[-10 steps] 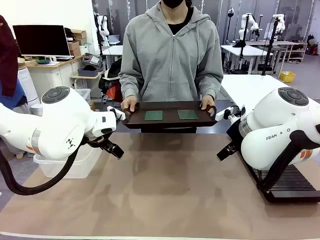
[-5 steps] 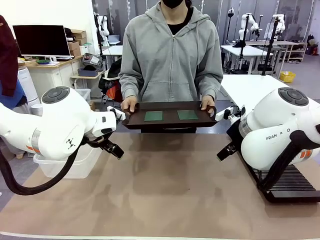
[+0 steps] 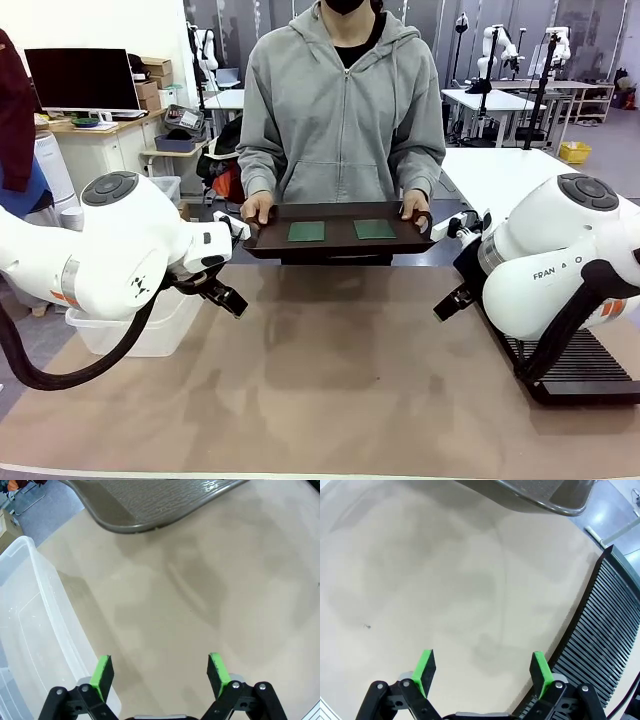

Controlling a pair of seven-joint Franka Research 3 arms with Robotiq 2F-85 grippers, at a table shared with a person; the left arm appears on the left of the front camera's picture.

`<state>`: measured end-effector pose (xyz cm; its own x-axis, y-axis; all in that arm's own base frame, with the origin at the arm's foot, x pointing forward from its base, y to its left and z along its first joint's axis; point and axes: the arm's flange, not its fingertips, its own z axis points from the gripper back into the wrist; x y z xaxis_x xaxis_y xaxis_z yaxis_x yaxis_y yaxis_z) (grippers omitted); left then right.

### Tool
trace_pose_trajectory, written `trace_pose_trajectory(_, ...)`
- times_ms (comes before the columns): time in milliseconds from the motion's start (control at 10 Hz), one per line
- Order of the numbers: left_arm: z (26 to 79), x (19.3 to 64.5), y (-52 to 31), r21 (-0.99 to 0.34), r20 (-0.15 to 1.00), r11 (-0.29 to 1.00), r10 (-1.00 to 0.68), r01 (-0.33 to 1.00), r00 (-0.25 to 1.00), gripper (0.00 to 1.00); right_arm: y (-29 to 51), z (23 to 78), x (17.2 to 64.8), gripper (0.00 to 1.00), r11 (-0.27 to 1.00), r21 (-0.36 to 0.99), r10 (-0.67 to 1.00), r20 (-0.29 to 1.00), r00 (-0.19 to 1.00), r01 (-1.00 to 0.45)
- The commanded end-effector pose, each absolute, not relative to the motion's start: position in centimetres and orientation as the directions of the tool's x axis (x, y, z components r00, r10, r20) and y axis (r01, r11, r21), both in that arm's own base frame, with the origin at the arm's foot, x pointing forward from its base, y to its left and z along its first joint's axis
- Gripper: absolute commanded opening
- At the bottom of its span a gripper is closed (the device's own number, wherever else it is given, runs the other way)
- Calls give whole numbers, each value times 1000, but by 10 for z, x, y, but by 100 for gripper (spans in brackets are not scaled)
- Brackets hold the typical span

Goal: Sort PCBs into racks and boxes based on the side picked up.
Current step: Pick up the Blank PCB handed by the Human.

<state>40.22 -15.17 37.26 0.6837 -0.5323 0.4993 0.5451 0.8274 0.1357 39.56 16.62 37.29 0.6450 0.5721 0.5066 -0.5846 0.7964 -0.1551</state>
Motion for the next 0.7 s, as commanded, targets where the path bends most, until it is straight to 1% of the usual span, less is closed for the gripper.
trace_pose_trajectory(0,372,402,-152,136,499,828,-532,545,684,100,166,373,396,100,796,-155,572,507,645,-585)
trace_pose_trajectory(300,373,402,-152,136,499,827,-532,545,684,100,166,373,396,100,796,-155,572,507,645,-585)
trace_pose_trajectory(400,382,413,-147,109,451,749,-623,654,639,100,190,371,384,100,812,-144,550,516,657,-566)
trace_pose_trajectory(500,398,402,-142,59,362,715,-666,696,653,100,205,378,358,100,826,-107,531,476,701,-553)
trace_pose_trajectory(600,407,391,-160,48,356,741,-639,670,682,100,181,403,358,100,794,-120,586,411,698,-596)
